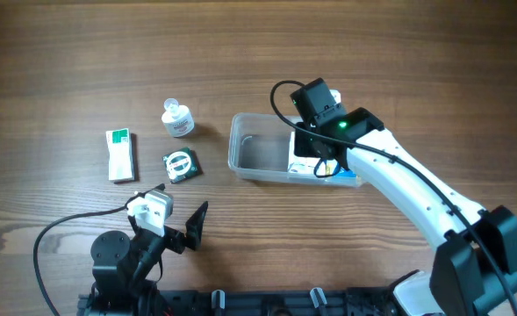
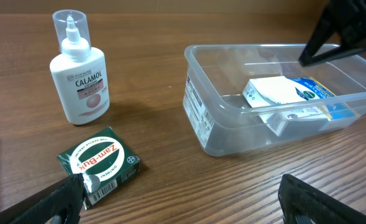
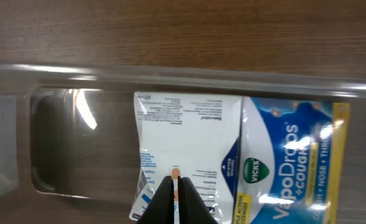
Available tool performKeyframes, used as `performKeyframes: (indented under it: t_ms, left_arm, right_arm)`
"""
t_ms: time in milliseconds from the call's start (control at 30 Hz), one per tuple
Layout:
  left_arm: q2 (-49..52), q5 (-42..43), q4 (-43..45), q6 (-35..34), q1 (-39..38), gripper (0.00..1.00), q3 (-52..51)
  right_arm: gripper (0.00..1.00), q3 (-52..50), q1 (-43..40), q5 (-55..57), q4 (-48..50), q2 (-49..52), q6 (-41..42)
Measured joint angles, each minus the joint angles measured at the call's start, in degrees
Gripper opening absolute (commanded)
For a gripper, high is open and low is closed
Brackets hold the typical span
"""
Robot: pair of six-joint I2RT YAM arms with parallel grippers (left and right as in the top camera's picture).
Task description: Pack container
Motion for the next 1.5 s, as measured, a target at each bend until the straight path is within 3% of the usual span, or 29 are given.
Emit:
performKeyframes:
  t_ms: [233,433,633,700,833,1500]
  left_arm:
    - [0.0,0.0,0.0,0.0,0.0,1.00,0.0]
    - [0.0,0.0,0.0,0.0,0.0,1.00,0.0]
    - [0.0,0.0,0.0,0.0,0.0,1.00,0.0]
    - [0.0,0.0,0.0,0.0,0.0,1.00,0.0]
    - [0.0,0.0,0.0,0.0,0.0,1.00,0.0]
    - [0.0,0.0,0.0,0.0,0.0,1.00,0.0]
  right_arm:
    - [0.04,-2.8,-0.3,-6.4,4.0,9.7,-1.5]
    - [0.05,-1.8,-0.6,-7.2,3.2,10.2,-3.0]
    - [0.15,-0.2,-0.6,-5.9,-2.0,6.3,-4.9]
    - [0.04,-0.2,-0.6,-5.8,-3.0,2.0,-5.5]
    - [0.04,0.2,-0.6,-5.7,-5.0,-3.5,-5.9]
    - [0.06,-3.6,-0.6,-11.3,2.9,7.8,-9.2]
